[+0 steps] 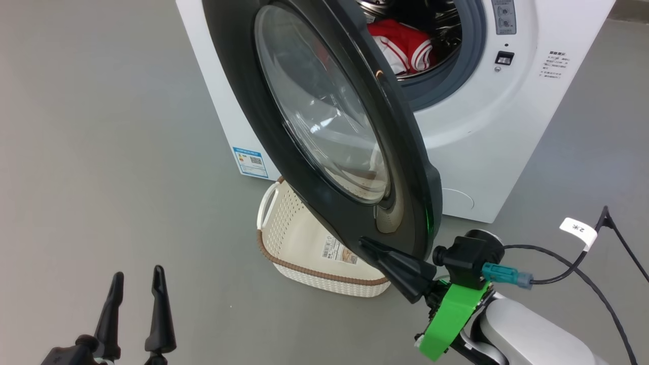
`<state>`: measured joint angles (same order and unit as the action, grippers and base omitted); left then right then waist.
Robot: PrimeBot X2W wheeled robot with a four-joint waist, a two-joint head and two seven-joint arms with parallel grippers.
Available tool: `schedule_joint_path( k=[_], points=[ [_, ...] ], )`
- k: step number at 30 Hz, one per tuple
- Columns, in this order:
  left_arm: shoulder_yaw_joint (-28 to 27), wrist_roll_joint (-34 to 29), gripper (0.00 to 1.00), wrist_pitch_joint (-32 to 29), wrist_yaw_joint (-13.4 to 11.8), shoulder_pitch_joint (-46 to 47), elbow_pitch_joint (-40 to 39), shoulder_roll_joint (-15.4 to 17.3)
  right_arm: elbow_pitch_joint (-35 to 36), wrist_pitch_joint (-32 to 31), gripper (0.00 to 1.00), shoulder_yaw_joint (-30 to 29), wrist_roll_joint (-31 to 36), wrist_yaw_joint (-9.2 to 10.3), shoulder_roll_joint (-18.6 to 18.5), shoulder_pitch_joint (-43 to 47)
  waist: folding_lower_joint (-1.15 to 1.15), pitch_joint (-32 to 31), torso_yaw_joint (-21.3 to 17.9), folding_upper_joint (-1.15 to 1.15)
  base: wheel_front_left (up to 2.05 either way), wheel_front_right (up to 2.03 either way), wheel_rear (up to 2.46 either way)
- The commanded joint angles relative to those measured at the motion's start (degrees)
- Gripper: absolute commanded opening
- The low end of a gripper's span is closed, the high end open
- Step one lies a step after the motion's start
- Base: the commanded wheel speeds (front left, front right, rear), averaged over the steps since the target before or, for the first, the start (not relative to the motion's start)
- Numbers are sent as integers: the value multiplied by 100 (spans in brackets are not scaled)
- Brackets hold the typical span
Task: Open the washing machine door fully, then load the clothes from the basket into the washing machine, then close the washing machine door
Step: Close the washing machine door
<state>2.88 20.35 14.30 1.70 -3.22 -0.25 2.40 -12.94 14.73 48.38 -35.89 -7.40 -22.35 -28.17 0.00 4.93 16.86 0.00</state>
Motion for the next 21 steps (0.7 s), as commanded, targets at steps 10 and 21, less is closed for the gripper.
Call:
schedule_joint_path(
  k=[10,21],
  points=[
    [-196,-16,100,70,-45,201,-170,48,-136,27,0,-304,-39,-9,-90,26,0,35,-16,0,0,0,0],
    [-195,-21,100,70,-34,242,-190,48,-225,27,0,-570,-40,-9,-151,-27,0,126,-52,0,0,0,0]
  ],
)
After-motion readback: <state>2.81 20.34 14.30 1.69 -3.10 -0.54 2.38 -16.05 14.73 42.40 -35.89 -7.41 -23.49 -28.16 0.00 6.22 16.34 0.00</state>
